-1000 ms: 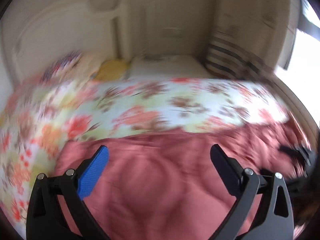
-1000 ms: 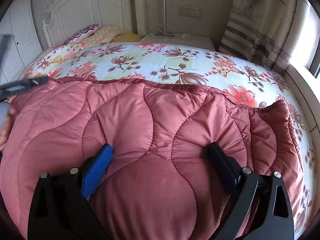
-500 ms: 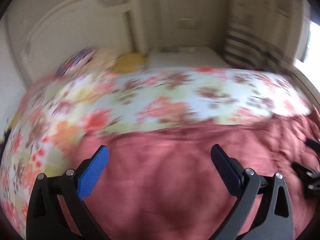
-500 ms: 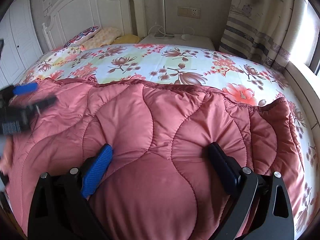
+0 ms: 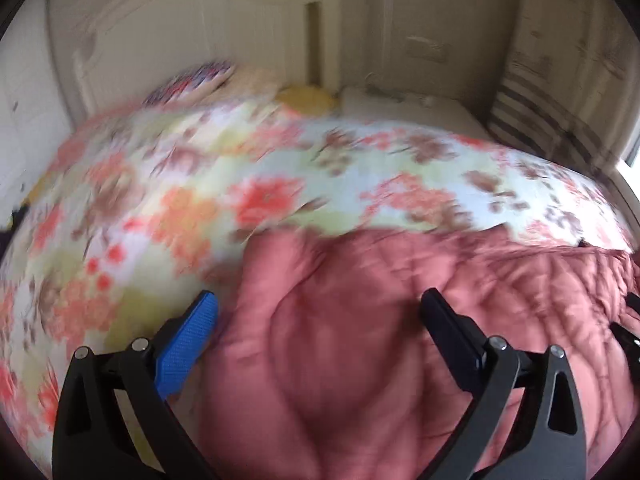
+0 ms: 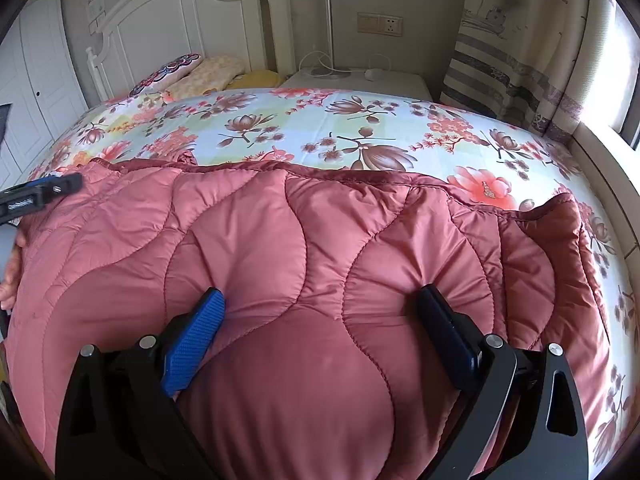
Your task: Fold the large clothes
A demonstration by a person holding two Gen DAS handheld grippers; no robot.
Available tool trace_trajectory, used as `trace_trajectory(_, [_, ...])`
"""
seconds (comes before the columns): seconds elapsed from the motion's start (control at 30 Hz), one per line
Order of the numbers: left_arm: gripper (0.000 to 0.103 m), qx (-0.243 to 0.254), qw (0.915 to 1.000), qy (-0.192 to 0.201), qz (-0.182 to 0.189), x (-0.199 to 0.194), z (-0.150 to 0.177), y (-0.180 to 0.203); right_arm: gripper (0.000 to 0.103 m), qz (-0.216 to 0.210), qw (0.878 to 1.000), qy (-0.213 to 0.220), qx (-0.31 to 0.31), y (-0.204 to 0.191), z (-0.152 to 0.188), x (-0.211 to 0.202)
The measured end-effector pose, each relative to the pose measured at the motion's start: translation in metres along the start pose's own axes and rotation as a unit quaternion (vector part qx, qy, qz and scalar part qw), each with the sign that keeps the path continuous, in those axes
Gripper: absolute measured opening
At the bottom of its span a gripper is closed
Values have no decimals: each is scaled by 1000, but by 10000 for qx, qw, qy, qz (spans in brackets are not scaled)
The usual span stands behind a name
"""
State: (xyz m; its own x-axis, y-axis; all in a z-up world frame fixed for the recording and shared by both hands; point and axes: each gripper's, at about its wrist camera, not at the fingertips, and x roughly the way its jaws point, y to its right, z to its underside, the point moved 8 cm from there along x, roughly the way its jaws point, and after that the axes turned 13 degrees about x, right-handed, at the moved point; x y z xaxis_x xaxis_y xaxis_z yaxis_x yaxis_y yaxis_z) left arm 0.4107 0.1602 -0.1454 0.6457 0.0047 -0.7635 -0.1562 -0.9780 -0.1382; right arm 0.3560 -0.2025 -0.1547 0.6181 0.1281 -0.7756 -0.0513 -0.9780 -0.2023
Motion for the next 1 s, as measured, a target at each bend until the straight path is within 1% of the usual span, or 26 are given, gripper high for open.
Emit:
trace_trajectory(0.07, [101,-318,9983,-106,477,12,11,-6,94,-2,10000,2,0,0,0,0])
trace_trajectory(0.1, [101,-388,9977,-62,550,13,12,-8,94,-14,10000,4,-4,0,0,0])
trace_trajectory(0.17, [101,-344,9983,-36,466,12,10,-7,94,0,10000,12,-21,-1,0,0])
trace_trajectory(0.23, [101,-203,9994,-46,267,12,11,-2,94,83,9999,12,-61,-2,1,-1])
trace_trajectory(0.3, [101,-52,10000,-56,60,11,11,0,93,320,9995,-21,-68,-3,-1,-6])
trace_trajectory(0.33, [101,-26,10000,-64,28,11,11,1,93,485,9988,40,-34,-5,-3,-12])
trace_trajectory(0.37, [101,-26,10000,-70,26,12,12,1,94,529,9984,190,-17,-13,-5,-25])
trace_trajectory(0.4, [101,-35,10000,-76,36,12,12,1,94,379,9989,270,-55,-22,-5,-32])
trace_trajectory(0.43, [101,-45,9999,-81,49,12,11,0,94,103,9992,356,-145,-40,-5,-43])
trace_trajectory(0.5, [101,-50,9999,-85,58,13,11,0,94,-210,9982,426,-365,-71,-1,-55])
trace_trajectory(0.57, [101,-50,9999,-79,56,13,11,0,95,-343,9958,344,-771,-101,12,-54])
trace_trajectory(0.6, [101,-60,9999,-81,57,13,11,0,95,-277,9933,205,-1099,-117,26,-41])
trace_trajectory(0.63, [101,-100,9999,-84,75,14,11,-2,95,-166,9919,98,-1259,-124,38,-28])
trace_trajectory(0.67, [101,-124,9998,-92,110,15,11,-2,98,-134,9913,194,-1294,-126,45,-17])
trace_trajectory(0.7, [101,-136,9998,-104,131,16,10,-1,98,-178,9913,317,-1265,-125,47,-16])
trace_trajectory(0.8, [101,-65,9999,-98,32,15,9,-2,98,-381,9943,85,-990,-115,43,-18])
trace_trajectory(0.87, [100,17,9997,77,-216,-1,6,-2,98,-369,9952,99,-897,-108,40,-31])
trace_trajectory(0.9, [100,49,9990,348,-288,-19,4,2,98,-364,9958,224,-810,-101,36,-42])
trace_trajectory(0.93, [100,59,9983,535,-230,-31,3,7,98,-348,9960,380,-736,-92,33,-56])
trace_trajectory(0.97, [101,89,9962,862,26,-53,2,18,98,-282,9961,557,-623,-76,30,-72])
trace_trajectory(1.0, [101,122,9944,1030,222,-68,3,28,98,-228,9963,657,-508,-62,28,-81])
